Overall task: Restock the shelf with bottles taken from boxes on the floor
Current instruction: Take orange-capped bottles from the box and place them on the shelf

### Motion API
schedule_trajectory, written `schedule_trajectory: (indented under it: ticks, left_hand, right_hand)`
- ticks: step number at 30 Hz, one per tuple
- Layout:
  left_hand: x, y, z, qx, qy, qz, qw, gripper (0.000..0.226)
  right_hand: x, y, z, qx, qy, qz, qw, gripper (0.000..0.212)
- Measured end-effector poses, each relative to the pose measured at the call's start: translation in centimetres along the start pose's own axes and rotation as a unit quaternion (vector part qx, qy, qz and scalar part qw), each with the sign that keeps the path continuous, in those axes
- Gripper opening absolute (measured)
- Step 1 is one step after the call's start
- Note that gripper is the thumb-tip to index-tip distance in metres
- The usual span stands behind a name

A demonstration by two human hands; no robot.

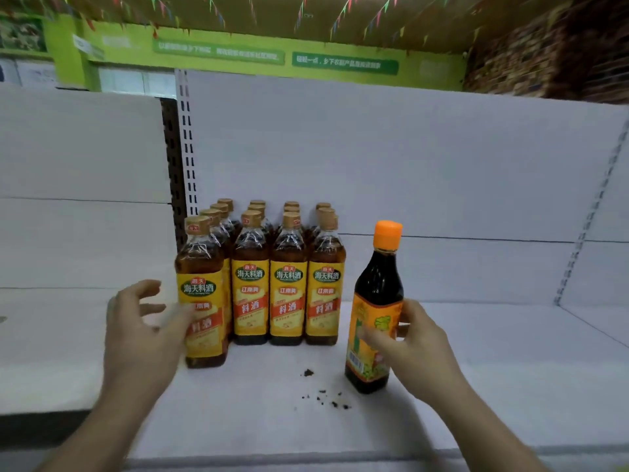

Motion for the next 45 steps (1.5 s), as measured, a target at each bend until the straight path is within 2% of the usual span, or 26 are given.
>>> schedule_trajectory:
  ticks: [3, 9, 12, 15, 19, 23, 26, 30, 33, 45]
  left_hand:
    - [-1.0, 1.0, -0.2, 0.004, 0.013, -0.023, 1.000, 0.047]
    - [-2.1, 3.7, -1.5, 0.076, 0.048, -0.016, 0.996, 0.031]
    - [-2.7, 5.4, -2.8, 0.159, 0.028, -0.024, 0.987, 0.028]
    - [-4.1, 7.1, -5.2, 0.267, -0.013, -0.054, 0.962, 0.019]
    - [-5.6, 9.2, -9.5, 0.365, -0.011, -0.047, 0.930, 0.030]
    - [-6.3, 11.8, -13.4, 0.440, 0.016, 0.006, 0.898, 0.043]
    - [-6.6, 13.2, -15.1, 0.454, 0.023, 0.033, 0.890, 0.047]
    - [-7.1, 14.2, -16.3, 0.463, 0.024, 0.032, 0.885, 0.055]
    - [-7.5, 14.9, -16.9, 0.464, 0.030, 0.046, 0.884, 0.061]
    - [-7.7, 15.0, -20.9, 0.476, 0.095, 0.117, 0.867, 0.080]
  right_hand:
    - [-0.7, -0.9, 0.5, -0.012, 0.008, -0.002, 1.000, 0.045]
    - [-1.9, -2.6, 1.3, -0.041, 0.016, -0.007, 0.999, 0.048]
    - [-2.4, -3.2, 1.4, -0.051, 0.012, -0.010, 0.999, 0.050]
    - [-2.6, -3.7, 1.5, -0.055, 0.015, -0.004, 0.998, 0.052]
    - [-3.0, -4.3, 1.9, -0.039, 0.005, 0.001, 0.999, 0.056]
    - [-4.8, -4.8, 3.0, 0.030, 0.009, -0.013, 0.999, 0.059]
    - [-6.4, -5.1, 3.9, 0.078, 0.036, -0.006, 0.996, 0.054]
    - [-7.8, -5.7, 4.5, 0.092, 0.037, -0.003, 0.995, 0.043]
    - [-8.4, -6.3, 4.5, 0.105, 0.035, 0.000, 0.994, 0.043]
    - [-9.1, -10.0, 3.0, 0.091, 0.072, 0.028, 0.993, 0.040]
Point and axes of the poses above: each hand's wrist, its own y-axis away from the middle knuckle, its own z-axis out of the back of the hand, x = y × z, the point moved 2 cm from there along -y, towards the middle knuckle, and after that the axes turned 6 degrees about -x, right-handed, at the moved point
